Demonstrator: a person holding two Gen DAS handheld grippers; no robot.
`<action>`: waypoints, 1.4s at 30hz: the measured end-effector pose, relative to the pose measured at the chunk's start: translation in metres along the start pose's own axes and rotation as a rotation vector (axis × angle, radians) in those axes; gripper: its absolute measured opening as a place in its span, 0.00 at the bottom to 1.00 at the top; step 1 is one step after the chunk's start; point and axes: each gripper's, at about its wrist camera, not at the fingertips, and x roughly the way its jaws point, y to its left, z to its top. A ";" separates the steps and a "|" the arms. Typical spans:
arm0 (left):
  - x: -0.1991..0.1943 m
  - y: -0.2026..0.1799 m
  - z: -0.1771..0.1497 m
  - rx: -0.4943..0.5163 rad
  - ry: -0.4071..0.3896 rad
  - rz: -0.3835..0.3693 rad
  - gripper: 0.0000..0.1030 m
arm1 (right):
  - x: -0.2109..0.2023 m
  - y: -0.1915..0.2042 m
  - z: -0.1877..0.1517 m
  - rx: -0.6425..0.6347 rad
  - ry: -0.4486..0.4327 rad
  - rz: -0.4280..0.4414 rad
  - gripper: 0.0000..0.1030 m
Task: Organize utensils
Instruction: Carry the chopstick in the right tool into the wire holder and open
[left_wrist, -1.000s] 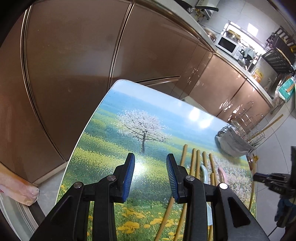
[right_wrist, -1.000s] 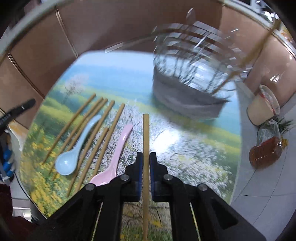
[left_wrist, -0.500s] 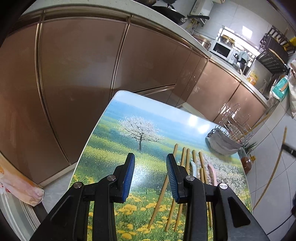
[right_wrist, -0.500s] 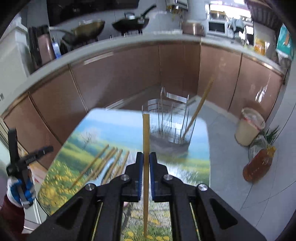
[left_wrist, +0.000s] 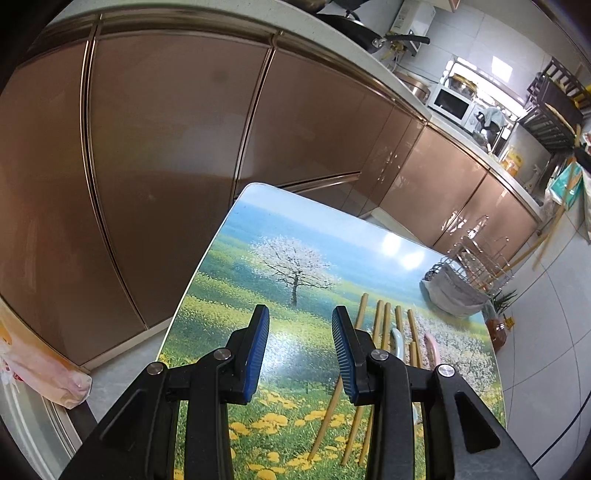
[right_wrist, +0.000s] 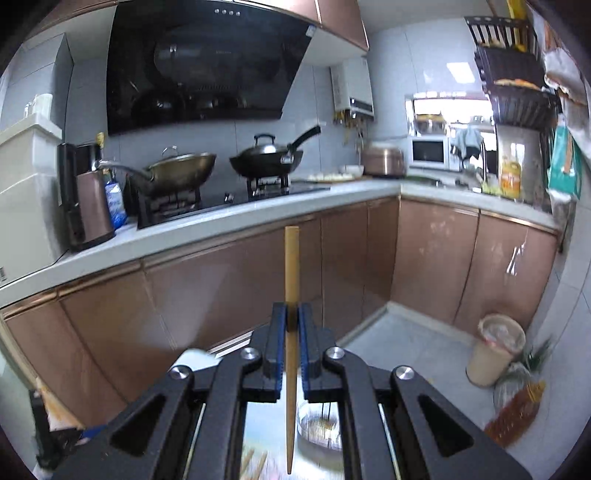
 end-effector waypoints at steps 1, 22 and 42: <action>0.004 0.001 0.001 -0.004 0.005 0.003 0.34 | 0.008 0.000 0.000 0.002 -0.014 0.000 0.06; 0.050 0.013 0.006 -0.038 0.073 0.032 0.34 | 0.125 -0.031 -0.120 -0.026 0.035 -0.109 0.06; -0.013 -0.001 0.004 0.001 0.013 -0.006 0.47 | 0.040 -0.007 -0.116 -0.040 0.099 -0.030 0.10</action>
